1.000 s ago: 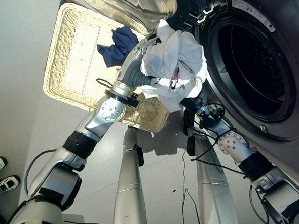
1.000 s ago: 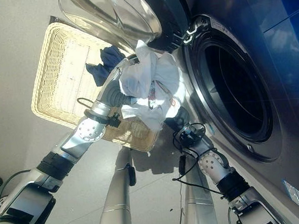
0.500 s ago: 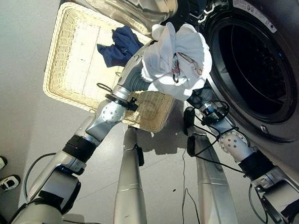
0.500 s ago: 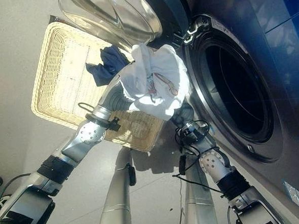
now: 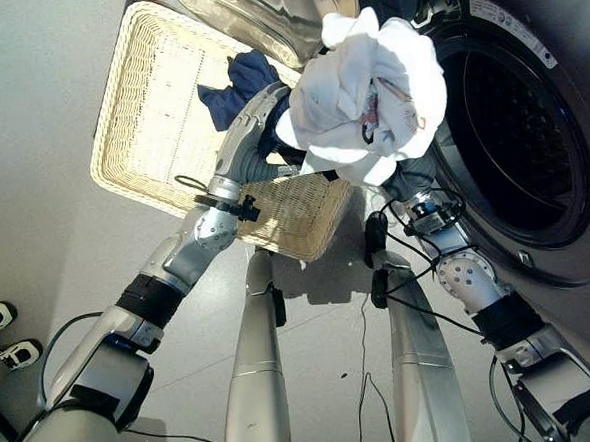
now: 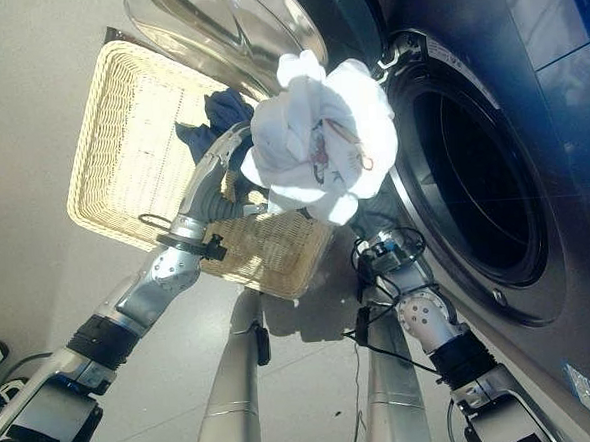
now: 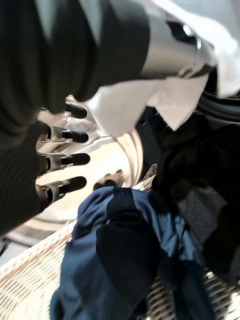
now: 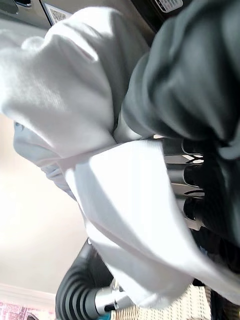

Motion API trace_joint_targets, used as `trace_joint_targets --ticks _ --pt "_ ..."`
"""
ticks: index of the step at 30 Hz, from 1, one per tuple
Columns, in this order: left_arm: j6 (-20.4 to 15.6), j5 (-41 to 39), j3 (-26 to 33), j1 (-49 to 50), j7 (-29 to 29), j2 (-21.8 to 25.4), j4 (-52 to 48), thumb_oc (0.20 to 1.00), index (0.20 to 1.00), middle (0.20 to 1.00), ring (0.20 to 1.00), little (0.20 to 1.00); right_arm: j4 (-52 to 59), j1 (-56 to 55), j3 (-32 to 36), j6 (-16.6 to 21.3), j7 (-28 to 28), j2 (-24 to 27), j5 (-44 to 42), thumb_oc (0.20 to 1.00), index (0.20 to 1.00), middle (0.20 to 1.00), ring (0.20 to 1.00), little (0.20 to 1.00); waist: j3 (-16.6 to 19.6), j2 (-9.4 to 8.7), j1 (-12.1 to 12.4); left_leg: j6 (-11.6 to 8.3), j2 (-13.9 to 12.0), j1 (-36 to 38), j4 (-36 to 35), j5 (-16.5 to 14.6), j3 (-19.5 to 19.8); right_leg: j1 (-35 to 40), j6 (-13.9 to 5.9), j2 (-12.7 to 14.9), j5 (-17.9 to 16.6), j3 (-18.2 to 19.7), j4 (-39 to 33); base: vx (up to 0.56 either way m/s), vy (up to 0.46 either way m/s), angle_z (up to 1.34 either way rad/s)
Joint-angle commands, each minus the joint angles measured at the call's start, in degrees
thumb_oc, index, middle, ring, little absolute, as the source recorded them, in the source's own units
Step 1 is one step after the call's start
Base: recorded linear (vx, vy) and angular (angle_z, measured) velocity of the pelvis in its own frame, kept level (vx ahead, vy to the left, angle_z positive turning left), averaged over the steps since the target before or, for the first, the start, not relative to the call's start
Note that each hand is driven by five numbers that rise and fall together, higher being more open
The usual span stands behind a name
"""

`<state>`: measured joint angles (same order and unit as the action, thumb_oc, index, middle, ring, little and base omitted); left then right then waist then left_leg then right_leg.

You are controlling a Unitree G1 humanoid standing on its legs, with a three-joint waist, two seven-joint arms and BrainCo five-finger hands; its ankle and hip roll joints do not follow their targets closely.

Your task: Put the clothes into the washing machine.

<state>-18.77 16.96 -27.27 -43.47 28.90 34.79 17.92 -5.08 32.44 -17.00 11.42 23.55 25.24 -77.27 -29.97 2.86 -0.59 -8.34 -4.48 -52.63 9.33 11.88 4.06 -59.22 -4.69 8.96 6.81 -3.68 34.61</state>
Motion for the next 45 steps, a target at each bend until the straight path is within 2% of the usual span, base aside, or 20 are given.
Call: trace_joint_targets --ticks 1,5,9,14,16,21,23,26,27,29,31,33,35,36,38,39,40,41,42,45 --pt "-0.5 2.8 3.3 -2.0 5.9 0.4 -1.3 1.0 1.0 1.0 1.0 1.0 9.3 1.2 2.6 2.1 4.5 -2.4 -0.9 0.2 0.2 0.2 0.2 0.2 0.2 -3.51 0.6 3.7 5.7 0.7 6.0 -6.0 -2.7 4.6 -3.36 -2.8 -13.5 -4.5 -16.1 0.0 0.0 0.0" --pt "1.4 3.4 4.7 -1.4 11.5 -0.6 -0.3 1.0 1.0 1.0 1.0 1.0 9.4 1.3 2.8 2.2 4.5 -3.4 -0.2 0.2 0.2 0.2 0.2 0.2 0.2 -3.63 0.8 3.67 5.6 0.5 6.2 -6.0 -2.7 4.5 -3.3 -2.7 -13.3 -4.6 -15.8 0.0 0.0 0.0" --pt "-0.3 2.1 6.9 -0.8 18.9 -2.7 1.9 1.0 1.0 1.0 1.0 1.0 8.1 2.2 3.0 1.5 2.1 -4.5 -1.7 0.2 0.2 0.2 0.2 0.2 0.2 -3.72 1.0 3.39 5.6 0.3 6.5 -6.0 -2.6 4.4 -3.36 -2.8 -13.2 -4.6 -15.5 0.0 0.0 0.0" --pt "-2.0 -0.5 7.3 -1.6 20.5 -5.0 5.4 1.0 1.0 1.0 1.0 1.0 2.1 3.6 2.6 0.3 -2.8 -4.9 -1.6 0.2 0.2 0.2 0.2 0.2 0.2 -3.57 1.1 3.2 5.6 0.2 6.6 -5.8 -2.7 4.2 -3.31 -2.8 -13.3 -4.6 -15.2 0.0 0.0 0.0" --pt "-3.6 -2.4 7.0 -2.6 21.2 -6.1 8.9 1.0 1.0 1.0 1.0 1.0 -4.5 4.7 2.6 -0.7 -5.8 -4.3 -3.5 0.2 0.2 0.2 0.2 0.2 0.2 -3.43 1.1 2.99 5.5 0.2 6.5 -5.6 -2.9 4.2 -3.26 -2.9 -13.4 -4.7 -15.3 0.0 0.0 0.0" --pt "-6.4 -6.2 5.7 -6.1 24.7 -7.2 19.2 1.0 1.0 1.0 1.0 1.0 -26.5 9.1 3.0 -1.4 -8.0 -0.5 -9.9 0.2 0.2 0.2 0.2 0.2 0.2 -2.84 0.9 2.56 5.2 -0.1 6.7 -5.5 -3.5 3.8 -2.85 -3.4 -13.3 -4.5 -15.0 0.0 0.031 0.0" --pt "-6.3 -7.1 5.6 -7.2 24.8 -7.0 21.1 1.0 1.0 1.0 1.0 1.0 -30.8 10.2 3.1 -1.7 -8.6 0.3 -11.8 0.2 0.2 0.2 0.2 0.2 0.2 -2.75 0.9 2.53 5.2 -0.3 6.7 -5.5 -3.6 3.6 -2.73 -3.5 -13.4 -4.4 -15.1 0.01 0.032 -0.01" --pt "-6.9 -10.1 5.2 -10.0 24.1 -6.1 27.0 1.0 1.0 1.0 1.0 1.0 -45.7 14.2 6.4 -3.1 -11.1 3.3 -12.2 0.2 0.2 0.2 0.2 0.2 0.2 -2.53 0.9 2.3 4.7 -0.5 6.9 -5.7 -4.0 3.4 -2.49 -3.9 -13.1 -4.1 -14.9 0.01 0.024 -0.01" --pt "-7.0 -10.2 5.1 -10.2 24.1 -6.1 27.1 1.0 1.0 1.0 1.0 1.0 -46.0 14.4 6.4 -3.1 -10.9 3.4 -12.3 0.2 0.2 0.2 0.2 0.2 0.2 -2.52 0.9 2.3 4.7 -0.5 6.9 -5.7 -4.0 3.4 -2.49 -3.9 -13.1 -4.1 -14.9 0.02 0.032 -0.03" --pt "-7.8 -10.6 4.5 -11.5 23.2 -5.0 31.1 1.0 1.0 1.0 1.0 1.0 -55.5 18.7 10.4 -2.4 -17.7 8.5 -12.3 0.2 0.2 0.2 0.2 0.2 0.2 -2.36 1.0 2.11 4.3 -0.7 7.5 -6.2 -4.1 3.3 -2.42 -4.1 -12.8 -3.8 -14.5 0.01 0.012 -0.02" --pt "-7.8 -10.1 3.2 -11.9 23.8 -4.2 32.6 1.0 1.0 1.0 1.0 1.0 -59.8 22.6 12.9 1.7 -24.9 13.2 -14.2 0.2 0.2 0.2 0.2 0.2 0.2 -2.6 1.1 2.1 4.1 -1.2 8.3 -6.8 -3.8 3.2 -2.51 -4.3 -12.9 -3.5 -14.5 0.02 -0.01 -0.04" --pt "-7.5 -9.3 2.7 -11.9 24.3 -4.0 32.8 1.0 1.0 1.0 1.0 1.0 -60.3 23.9 13.5 4.9 -27.4 14.7 -15.8 0.2 0.2 0.2 0.2 0.2 0.2 -2.69 1.2 2.12 3.9 -1.5 8.6 -7.1 -3.6 3.1 -2.56 -4.4 -12.9 -3.5 -14.4 0.0 0.0 0.0" --pt "-7.1 -6.1 1.1 -11.1 26.3 -2.5 33.1 1.0 1.0 1.0 1.0 1.0 -60.3 27.0 14.8 16.4 -33.4 19.1 -18.6 0.2 0.2 0.2 0.2 0.2 0.2 -3.54 1.5 2.08 3.5 -2.3 9.1 -7.6 -3.1 2.9 -2.68 -4.6 -12.8 -3.8 -14.0 0.01 -0.051 0.0" --pt "-5.4 -1.6 -0.3 -11.5 27.4 -0.8 33.2 1.0 1.0 1.0 1.0 1.0 -56.7 27.4 15.1 23.3 -36.2 20.5 -17.3 0.2 0.2 0.2 0.2 0.2 0.2 -4.12 1.0 1.98 3.2 -2.6 8.9 -7.6 -2.9 2.6 -2.87 -4.7 -13.0 -3.9 -14.1 0.0 -0.032 0.01" --pt "-4.5 0.2 -1.6 -11.9 28.2 0.1 33.2 1.0 1.0 1.0 1.0 1.0 -53.9 27.0 15.3 26.5 -38.5 20.8 -15.7 0.2 0.2 0.2 0.2 0.2 0.2 -4.53 0.8 1.96 3.2 -2.8 8.7 -7.6 -2.8 2.5 -2.92 -4.8 -13.2 -3.8 -14.3 0.0 0.0 0.0" --pt "-3.5 1.3 -3.2 -12.8 28.4 1.3 33.7 1.0 1.0 1.0 1.0 1.0 -51.5 27.3 15.1 29.0 -40.5 21.8 -13.8 0.426 0.426 0.426 0.426 0.426 0.2 -4.91 0.4 1.96 3.1 -2.9 8.2 -7.5 -2.6 2.4 -2.98 -5.0 -13.4 -3.6 -14.8 -0.01 0.03 -0.04" --pt "-2.4 3.4 -5.3 -14.9 27.6 3.2 35.0 1.0 1.0 1.0 1.0 1.0 -49.9 27.2 15.3 29.1 -40.8 23.2 -11.4 1.0 1.0 1.0 1.0 1.0 0.2 -5.32 -0.1 1.97 3.1 -2.9 7.9 -7.6 -2.5 2.3 -3.09 -5.1 -13.4 -3.4 -15.0 -0.01 0.027 -0.04" --pt "-2.4 3.4 -5.3 -14.9 27.6 3.2 35.0 1.0 1.0 1.0 1.0 1.0 -49.9 27.2 15.3 29.1 -40.8 23.2 -11.4 1.0 1.0 1.0 1.0 1.0 0.2 -5.32 -0.1 1.97 3.1 -2.9 7.9 -7.6 -2.5 2.3 -3.09 -5.1 -13.4 -3.4 -15.0 -0.01 0.029 -0.07" --pt "-1.7 5.3 -9.1 -18.7 25.7 5.3 37.9 1.0 1.0 1.0 1.0 1.0 -51.3 27.6 15.2 27.0 -38.9 24.9 -11.0 1.0 1.0 1.0 1.0 1.0 0.2 -5.74 -0.4 2.07 3.2 -3.1 7.7 -7.6 -2.1 2.1 -3.12 -5.1 -13.4 -3.4 -15.3 0.0 0.018 -0.05" --pt "-1.4 7.4 -13.5 -23.1 23.6 6.6 41.5 1.0 1.0 1.0 1.0 1.0 -55.3 28.6 14.7 24.1 -34.8 26.3 -12.7 1.0 1.0 1.0 1.0 1.0 0.2 -5.78 -0.7 2.11 3.3 -3.5 7.6 -7.8 -1.8 1.7 -3.1 -5.1 -13.3 -3.3 -15.4 0.0 0.009 -0.01"
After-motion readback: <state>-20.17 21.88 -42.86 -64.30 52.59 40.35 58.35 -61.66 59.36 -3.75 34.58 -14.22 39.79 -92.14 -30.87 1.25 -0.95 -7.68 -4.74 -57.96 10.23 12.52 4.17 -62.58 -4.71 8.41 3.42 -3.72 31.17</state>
